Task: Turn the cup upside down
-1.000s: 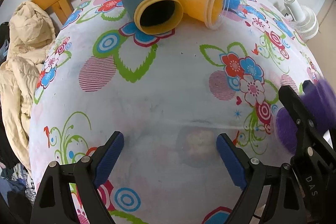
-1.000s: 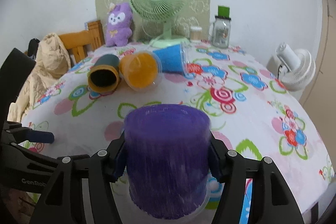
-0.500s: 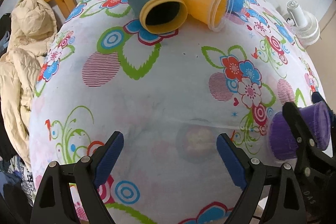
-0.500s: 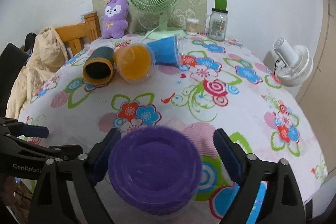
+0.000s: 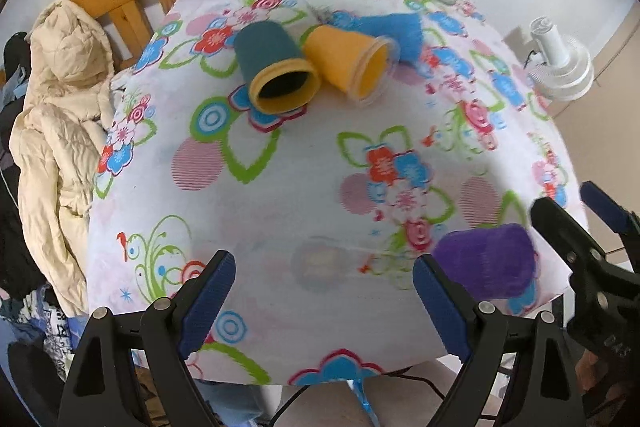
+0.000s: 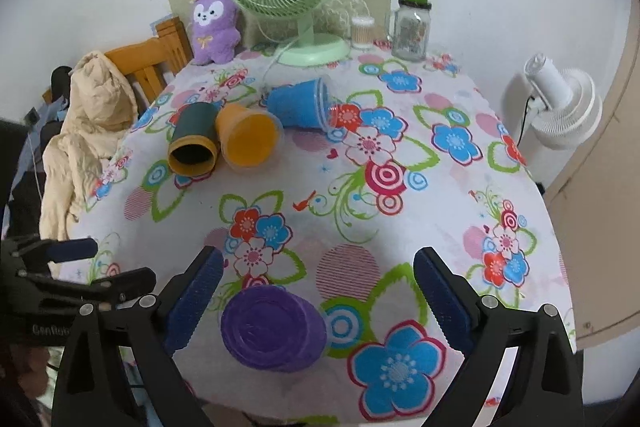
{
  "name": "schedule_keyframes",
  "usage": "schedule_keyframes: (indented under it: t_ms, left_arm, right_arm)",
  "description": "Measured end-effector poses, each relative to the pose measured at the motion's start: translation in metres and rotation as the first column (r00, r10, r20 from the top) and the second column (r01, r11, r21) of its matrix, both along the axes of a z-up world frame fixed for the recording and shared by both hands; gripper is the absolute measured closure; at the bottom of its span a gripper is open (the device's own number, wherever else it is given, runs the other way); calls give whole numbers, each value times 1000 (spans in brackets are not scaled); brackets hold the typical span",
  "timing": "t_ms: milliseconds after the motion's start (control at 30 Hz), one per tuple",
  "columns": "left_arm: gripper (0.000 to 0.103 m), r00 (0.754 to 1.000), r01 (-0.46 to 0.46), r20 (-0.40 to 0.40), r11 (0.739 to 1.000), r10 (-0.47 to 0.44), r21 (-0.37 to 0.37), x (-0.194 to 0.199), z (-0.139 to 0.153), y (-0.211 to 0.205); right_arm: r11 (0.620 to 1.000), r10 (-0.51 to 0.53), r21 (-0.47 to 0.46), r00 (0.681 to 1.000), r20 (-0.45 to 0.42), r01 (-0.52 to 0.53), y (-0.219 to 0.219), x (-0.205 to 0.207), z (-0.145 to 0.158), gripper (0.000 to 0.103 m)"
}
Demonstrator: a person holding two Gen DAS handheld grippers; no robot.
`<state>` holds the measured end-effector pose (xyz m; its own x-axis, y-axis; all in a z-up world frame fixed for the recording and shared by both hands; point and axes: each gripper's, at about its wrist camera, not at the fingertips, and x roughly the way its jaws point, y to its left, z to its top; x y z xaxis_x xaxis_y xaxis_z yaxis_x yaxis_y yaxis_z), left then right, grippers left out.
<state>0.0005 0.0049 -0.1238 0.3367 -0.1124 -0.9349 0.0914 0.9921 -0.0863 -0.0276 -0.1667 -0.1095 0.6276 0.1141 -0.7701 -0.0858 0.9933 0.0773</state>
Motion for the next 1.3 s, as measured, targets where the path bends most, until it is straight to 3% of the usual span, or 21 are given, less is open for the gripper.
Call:
schedule_keyframes:
  t_ms: [200,367,767,1300]
  left_arm:
    - [7,999,-39,26,999,39,-10,-15,14,-13]
    - [5,997,-73,37,997,74,-22,-24,20,-16]
    - [0,989,-103,102,992,110,-72,-29,48,-4]
    - [0,990,-89,106,994,95,-60,-54,27,-19]
  right_arm:
    - [999,0,-54,999,-36,-2,-14,0,9,6]
    - [999,-30,-27,997,-65,28,-29,-3,15,6]
    - [997,-27,-79,999,-28,25,-35,-6,36,5]
    - [999,27,-39,997,-66,-30,-37,-30,13,0]
